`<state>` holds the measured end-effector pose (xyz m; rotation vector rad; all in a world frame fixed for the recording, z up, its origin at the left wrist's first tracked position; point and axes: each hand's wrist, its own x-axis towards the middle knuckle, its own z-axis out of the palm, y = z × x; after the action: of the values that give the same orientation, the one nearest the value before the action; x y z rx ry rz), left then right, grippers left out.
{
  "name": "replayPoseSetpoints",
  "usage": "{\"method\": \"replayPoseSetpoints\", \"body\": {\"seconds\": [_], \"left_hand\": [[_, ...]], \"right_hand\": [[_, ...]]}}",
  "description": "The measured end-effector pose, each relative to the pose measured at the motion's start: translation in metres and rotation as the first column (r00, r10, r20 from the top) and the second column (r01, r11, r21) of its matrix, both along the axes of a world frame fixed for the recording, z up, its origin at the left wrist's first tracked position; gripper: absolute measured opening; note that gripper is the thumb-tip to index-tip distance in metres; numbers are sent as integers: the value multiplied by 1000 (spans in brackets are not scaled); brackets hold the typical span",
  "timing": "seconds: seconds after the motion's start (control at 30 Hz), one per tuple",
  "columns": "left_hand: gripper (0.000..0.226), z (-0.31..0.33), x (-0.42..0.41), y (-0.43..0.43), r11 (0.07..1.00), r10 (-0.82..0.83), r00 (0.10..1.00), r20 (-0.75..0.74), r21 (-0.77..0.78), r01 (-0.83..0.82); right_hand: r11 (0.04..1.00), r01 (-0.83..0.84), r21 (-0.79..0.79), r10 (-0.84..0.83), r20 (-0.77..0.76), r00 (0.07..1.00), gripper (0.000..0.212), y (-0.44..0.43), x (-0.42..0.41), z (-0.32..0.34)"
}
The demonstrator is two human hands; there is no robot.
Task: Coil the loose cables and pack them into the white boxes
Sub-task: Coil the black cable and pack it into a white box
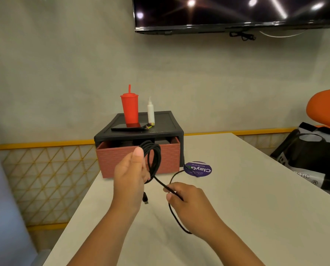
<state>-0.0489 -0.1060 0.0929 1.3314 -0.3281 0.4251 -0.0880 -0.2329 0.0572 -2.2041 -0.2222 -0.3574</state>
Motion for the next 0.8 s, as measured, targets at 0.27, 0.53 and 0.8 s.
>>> {"method": "replayPoseSetpoints", "body": {"seconds": [0.27,0.53,0.8], "left_hand": [[40,-23,9,-6,822,55,971,232,541,-176],[28,-16,8,-4,804,-29,993,116,593,-46],[53,-7,-11,-4,830,-393,907,-151,367,421]], "right_hand": [[942,-127,-311,143,26,989,15,-7,-13,40],[920,-183,-347,225,83,971,15,-13,-18,53],[997,-73,-8,73,238,969,22,-35,0,60]]}}
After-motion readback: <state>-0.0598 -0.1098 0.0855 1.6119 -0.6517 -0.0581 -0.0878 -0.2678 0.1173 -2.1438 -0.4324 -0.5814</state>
